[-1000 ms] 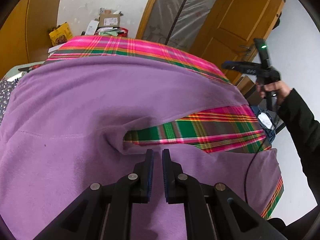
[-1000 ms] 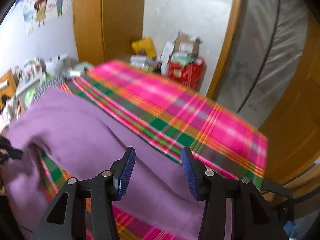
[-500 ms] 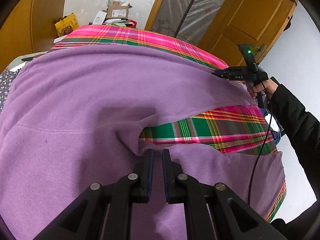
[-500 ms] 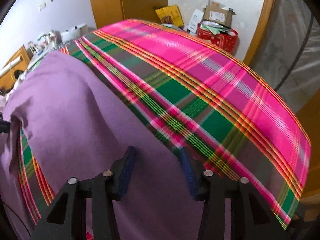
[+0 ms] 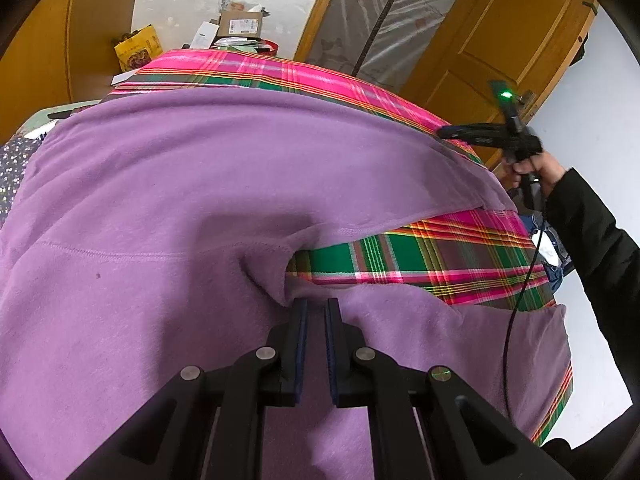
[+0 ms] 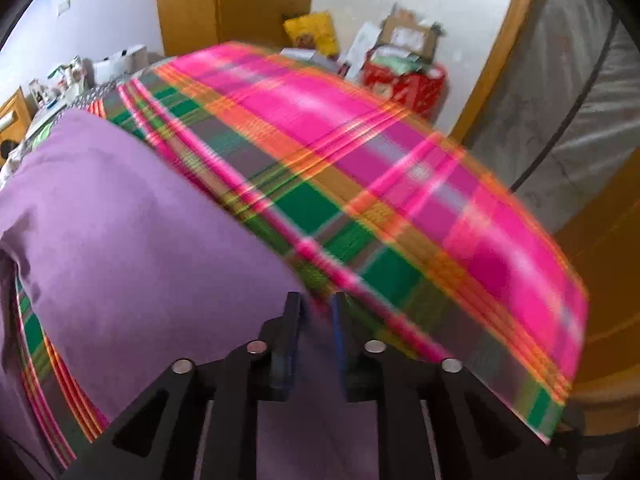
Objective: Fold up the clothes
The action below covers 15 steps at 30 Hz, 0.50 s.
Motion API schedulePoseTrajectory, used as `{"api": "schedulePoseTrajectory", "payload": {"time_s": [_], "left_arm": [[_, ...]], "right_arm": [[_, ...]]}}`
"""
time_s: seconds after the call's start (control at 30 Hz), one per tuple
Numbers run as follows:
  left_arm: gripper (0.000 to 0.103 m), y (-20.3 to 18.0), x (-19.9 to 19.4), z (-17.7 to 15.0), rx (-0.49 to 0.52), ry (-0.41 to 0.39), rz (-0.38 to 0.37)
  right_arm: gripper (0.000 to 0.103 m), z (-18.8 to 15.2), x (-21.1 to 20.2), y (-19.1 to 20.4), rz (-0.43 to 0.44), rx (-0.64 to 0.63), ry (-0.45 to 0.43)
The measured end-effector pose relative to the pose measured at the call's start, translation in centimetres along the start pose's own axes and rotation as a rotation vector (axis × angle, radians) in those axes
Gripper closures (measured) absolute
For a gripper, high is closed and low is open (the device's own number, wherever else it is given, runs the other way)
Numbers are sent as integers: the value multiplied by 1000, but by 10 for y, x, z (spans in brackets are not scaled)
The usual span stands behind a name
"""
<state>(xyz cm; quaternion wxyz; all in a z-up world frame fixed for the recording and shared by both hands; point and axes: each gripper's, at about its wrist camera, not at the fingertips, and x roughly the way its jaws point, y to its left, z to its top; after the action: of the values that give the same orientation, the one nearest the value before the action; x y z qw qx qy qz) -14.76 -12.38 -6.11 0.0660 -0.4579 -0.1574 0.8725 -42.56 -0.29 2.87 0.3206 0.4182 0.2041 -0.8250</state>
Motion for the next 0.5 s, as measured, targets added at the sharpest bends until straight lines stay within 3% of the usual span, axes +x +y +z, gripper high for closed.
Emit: {"api": "schedulePoseTrajectory", "payload": {"time_s": [0.17,0.5], "left_arm": [[95,-1,5,-2,-4,9,-6],[95,-9,8,-1,13,23,-4]], "right_arm": [[72,-24,-24,-49,-36,104,3],[72,-50,-4,-74,-3,105,88]]}}
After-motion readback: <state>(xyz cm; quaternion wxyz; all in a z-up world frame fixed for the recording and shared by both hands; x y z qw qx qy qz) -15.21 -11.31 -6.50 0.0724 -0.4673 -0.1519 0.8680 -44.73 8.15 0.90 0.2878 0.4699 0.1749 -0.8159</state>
